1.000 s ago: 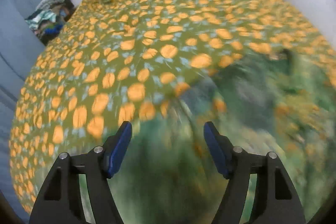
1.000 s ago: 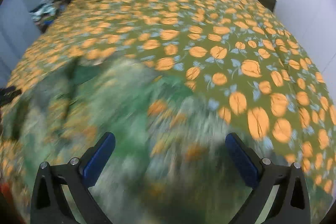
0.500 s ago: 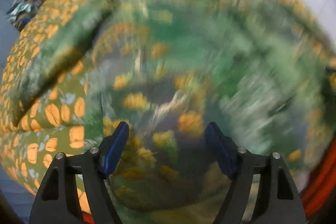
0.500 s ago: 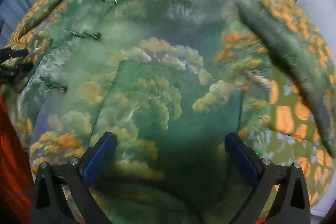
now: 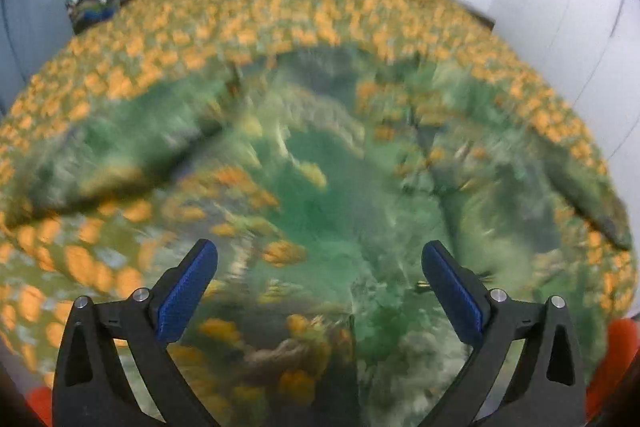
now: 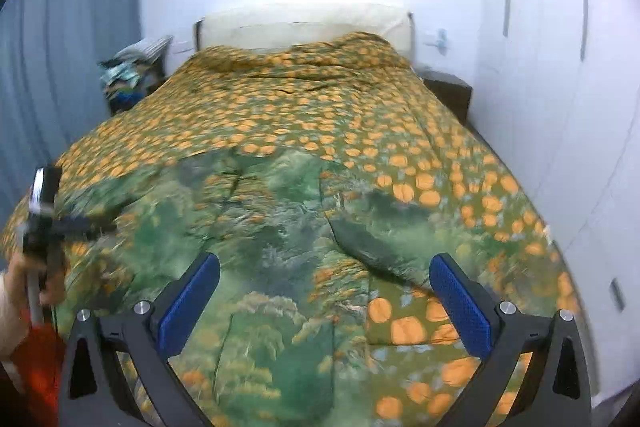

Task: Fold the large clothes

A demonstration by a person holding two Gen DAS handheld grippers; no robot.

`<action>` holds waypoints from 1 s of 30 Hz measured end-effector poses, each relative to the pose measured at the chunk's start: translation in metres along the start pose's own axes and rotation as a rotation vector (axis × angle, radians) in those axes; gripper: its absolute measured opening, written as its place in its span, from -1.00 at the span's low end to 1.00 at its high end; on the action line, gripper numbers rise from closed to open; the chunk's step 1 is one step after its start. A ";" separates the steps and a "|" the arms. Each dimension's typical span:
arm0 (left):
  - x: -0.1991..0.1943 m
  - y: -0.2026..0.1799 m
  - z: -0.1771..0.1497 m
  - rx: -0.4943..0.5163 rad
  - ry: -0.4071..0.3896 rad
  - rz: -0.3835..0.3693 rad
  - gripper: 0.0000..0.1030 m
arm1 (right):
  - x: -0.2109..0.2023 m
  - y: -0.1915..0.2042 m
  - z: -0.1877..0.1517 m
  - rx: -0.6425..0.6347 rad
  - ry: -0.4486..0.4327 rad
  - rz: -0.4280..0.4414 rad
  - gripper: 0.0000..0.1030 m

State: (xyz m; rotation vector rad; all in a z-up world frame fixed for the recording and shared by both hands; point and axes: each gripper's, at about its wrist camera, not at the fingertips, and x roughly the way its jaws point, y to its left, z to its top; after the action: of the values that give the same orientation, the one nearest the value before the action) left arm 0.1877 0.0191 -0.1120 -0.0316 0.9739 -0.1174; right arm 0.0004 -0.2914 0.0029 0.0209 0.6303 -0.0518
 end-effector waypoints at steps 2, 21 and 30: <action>0.032 -0.003 -0.006 -0.009 0.049 0.020 0.98 | 0.046 0.006 -0.019 0.076 0.025 0.026 1.00; 0.075 -0.023 -0.040 0.089 -0.020 0.141 0.99 | 0.222 0.032 -0.112 0.073 0.314 0.110 1.00; 0.073 -0.021 -0.042 0.088 -0.021 0.143 0.99 | 0.221 0.036 -0.114 0.041 0.290 0.108 1.00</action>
State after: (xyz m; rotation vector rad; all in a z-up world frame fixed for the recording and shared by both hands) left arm 0.1917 -0.0086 -0.1939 0.1175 0.9462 -0.0285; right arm 0.1138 -0.2606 -0.2190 0.1032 0.9170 0.0434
